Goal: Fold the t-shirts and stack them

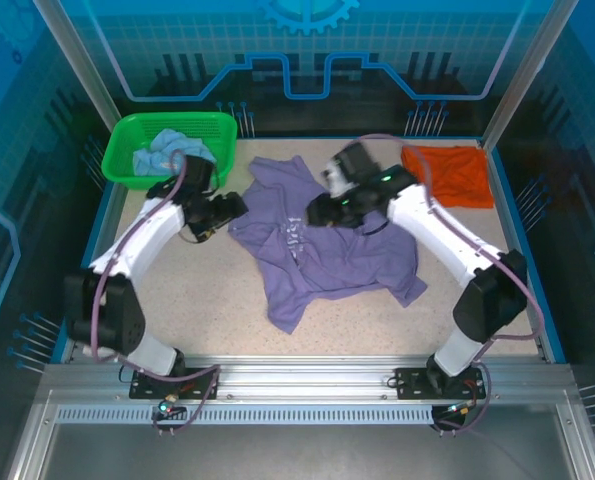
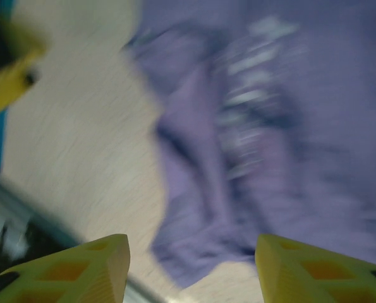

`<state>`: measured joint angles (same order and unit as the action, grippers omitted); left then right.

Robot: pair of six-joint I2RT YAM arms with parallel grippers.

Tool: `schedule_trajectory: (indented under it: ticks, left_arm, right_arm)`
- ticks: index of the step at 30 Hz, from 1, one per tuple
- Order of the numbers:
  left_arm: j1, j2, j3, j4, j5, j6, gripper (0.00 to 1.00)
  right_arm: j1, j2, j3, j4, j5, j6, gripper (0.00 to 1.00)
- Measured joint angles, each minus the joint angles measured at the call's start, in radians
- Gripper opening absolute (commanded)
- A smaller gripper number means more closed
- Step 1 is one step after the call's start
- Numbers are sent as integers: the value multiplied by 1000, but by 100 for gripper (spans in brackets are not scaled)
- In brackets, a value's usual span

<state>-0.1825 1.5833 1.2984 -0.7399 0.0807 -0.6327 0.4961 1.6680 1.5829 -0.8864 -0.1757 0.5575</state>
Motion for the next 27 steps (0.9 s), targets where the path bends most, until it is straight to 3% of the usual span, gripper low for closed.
schedule_trajectory:
  ticks: [3, 9, 12, 14, 16, 22, 27]
  left_arm:
    - [-68, 139, 114, -9, 29, 32, 89]
    - [-106, 469, 485, -111, 51, 61, 85]
    - [-121, 639, 704, -138, 51, 79, 62]
    - [-132, 730, 808, -146, 54, 89, 53]
    - [-142, 813, 880, -148, 58, 90, 51]
    - [-148, 972, 1018, -195, 53, 93, 50]
    - [-134, 1046, 1155, -209, -50, 99, 50]
  right_arm:
    - [-162, 49, -9, -35, 127, 12, 60]
    - [-307, 273, 50, -69, 262, -12, 56]
    - [-317, 413, 145, -74, 299, -31, 52]
    - [-315, 485, 201, -80, 307, -35, 48]
    - [-318, 566, 271, -92, 304, -32, 44]
    - [-336, 743, 494, -146, 279, -23, 43]
    - [-353, 933, 829, -210, 229, 3, 45]
